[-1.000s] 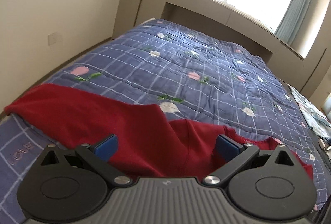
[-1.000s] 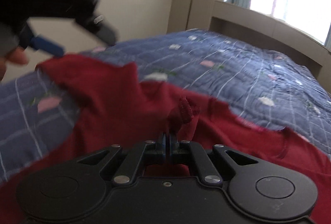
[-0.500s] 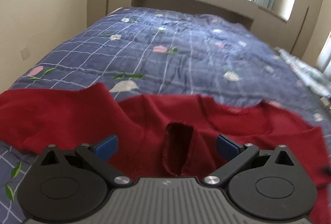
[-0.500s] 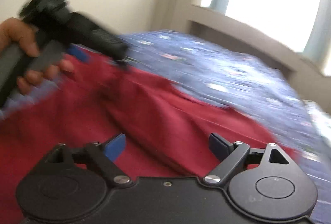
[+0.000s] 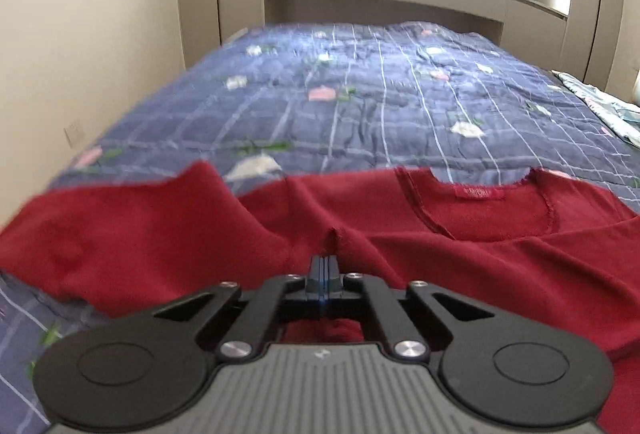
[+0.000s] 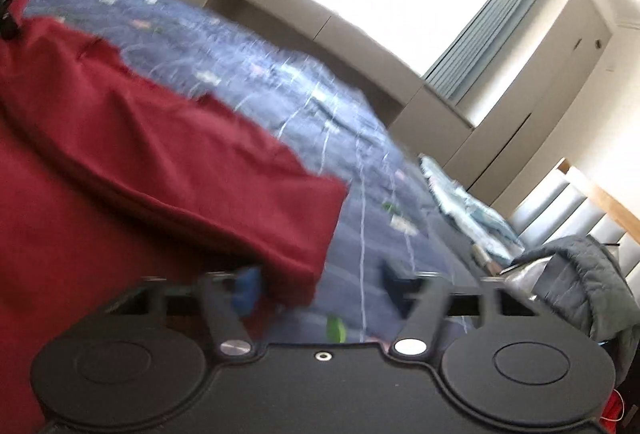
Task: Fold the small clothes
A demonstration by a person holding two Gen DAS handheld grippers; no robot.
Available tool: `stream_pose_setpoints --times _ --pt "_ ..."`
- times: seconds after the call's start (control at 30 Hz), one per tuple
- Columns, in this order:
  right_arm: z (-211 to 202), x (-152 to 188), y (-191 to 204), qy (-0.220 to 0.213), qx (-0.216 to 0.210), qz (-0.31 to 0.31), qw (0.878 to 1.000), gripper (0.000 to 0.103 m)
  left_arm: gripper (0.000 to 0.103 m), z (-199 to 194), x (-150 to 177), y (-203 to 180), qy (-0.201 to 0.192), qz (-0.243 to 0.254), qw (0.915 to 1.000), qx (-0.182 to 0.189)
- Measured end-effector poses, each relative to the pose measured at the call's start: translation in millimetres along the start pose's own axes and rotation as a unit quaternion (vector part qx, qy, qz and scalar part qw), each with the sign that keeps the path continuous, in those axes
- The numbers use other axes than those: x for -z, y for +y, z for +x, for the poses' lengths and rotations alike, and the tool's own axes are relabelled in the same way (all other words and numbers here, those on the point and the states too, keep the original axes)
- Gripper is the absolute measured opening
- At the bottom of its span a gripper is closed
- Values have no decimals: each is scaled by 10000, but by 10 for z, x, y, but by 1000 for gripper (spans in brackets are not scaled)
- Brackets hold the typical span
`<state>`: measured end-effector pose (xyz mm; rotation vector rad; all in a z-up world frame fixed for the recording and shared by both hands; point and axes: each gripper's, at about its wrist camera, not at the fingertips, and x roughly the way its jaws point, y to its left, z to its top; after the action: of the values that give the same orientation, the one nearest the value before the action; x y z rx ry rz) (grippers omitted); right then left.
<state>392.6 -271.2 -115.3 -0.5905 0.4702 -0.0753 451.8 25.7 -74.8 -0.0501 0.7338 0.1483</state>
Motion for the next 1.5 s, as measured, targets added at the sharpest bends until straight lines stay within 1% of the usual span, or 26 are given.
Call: stream_pose_setpoints --times 0.03,0.1,0.17,0.27,0.37,0.4,0.43,0.47,0.5,0.53,0.6,0.67,0.73,0.77,0.83,0.9,0.97,1.0,1.07,1.1,1.17,1.23,1.33,1.37,1.47,1.5 --pt "-7 -29 -8 -25 -2 95 10000 23 0 -20 -7 8 -49 30 9999 -84" --pt "22 -24 -44 73 162 141 9997 12 0 -11 -6 29 -31 95 9997 -236" --pt "14 41 -92 305 167 211 9992 12 0 55 16 54 112 85 9995 -268" --pt "53 138 -134 583 -210 485 9969 15 0 115 84 72 209 5 9995 -243" --pt "9 138 -99 592 -244 309 9975 34 3 36 106 122 170 -269 9993 -177" --pt "-26 131 -116 603 -216 309 9975 41 14 0 107 145 153 -365 9991 -158" --pt "-57 123 -148 613 -193 359 9973 47 35 -51 109 170 116 -458 9988 -139" --pt "-102 116 -205 610 -180 473 9969 52 48 -97 108 193 56 -523 9985 -140" --pt "-148 102 -261 564 -178 593 9965 63 66 -163 110 209 -60 -587 9981 -157" --pt "-193 80 -317 493 -192 714 9960 75 71 -231 112 216 -195 -633 9976 -184" --pt "-241 39 -409 384 -223 838 9955 83 73 -317 94 193 -379 -586 9975 -95" --pt "-189 -11 -465 295 -223 907 9952 87 81 -321 69 124 -427 -509 9978 45" --pt "-57 -76 -471 192 -183 946 9952 95 82 -244 57 15 -357 -325 9988 85" --pt "28 -102 -469 137 -155 946 9953 96 82 -177 63 -40 -308 -196 9993 24" --pt "244 -152 -460 167 -92 959 9952 96 80 -2 83 -135 -13 73 9996 -279" --pt "489 -168 -470 278 -80 1059 9940 96 77 105 128 -170 163 190 9987 -449" --pt "676 -143 -477 487 -68 1118 9925 96 78 120 192 -153 123 223 9986 -455" --pt "746 -119 -475 579 -69 1120 9920 96 81 121 208 -144 103 254 9985 -482" --pt "803 -81 -472 655 -126 1183 9907 97 84 131 219 -104 121 208 9986 -465" --pt "796 -82 -481 639 -133 1192 9907 97 84 120 204 -61 152 81 9991 -380" --pt "740 -98 -484 576 -101 1141 9917 97 90 62 176 31 205 -165 9992 -299" --pt "629 -121 -496 448 -69 1110 9928 102 100 -52 164 158 170 -319 9988 -328" --pt "356 -149 -480 186 -263 1086 9936 102 103 -281 172 478 -8 -548 9976 -419" --pt "267 -156 -464 128 -347 1079 9935 102 103 -335 175 594 -19 -623 9968 -503" --pt "-23 -187 -366 24 -726 1093 9913 102 103 -452 196 1067 45 -878 9911 -1001" --pt "-116 -195 -321 -20 -886 1081 9902 102 103 -474 207 1262 73 -1000 9878 -1191"
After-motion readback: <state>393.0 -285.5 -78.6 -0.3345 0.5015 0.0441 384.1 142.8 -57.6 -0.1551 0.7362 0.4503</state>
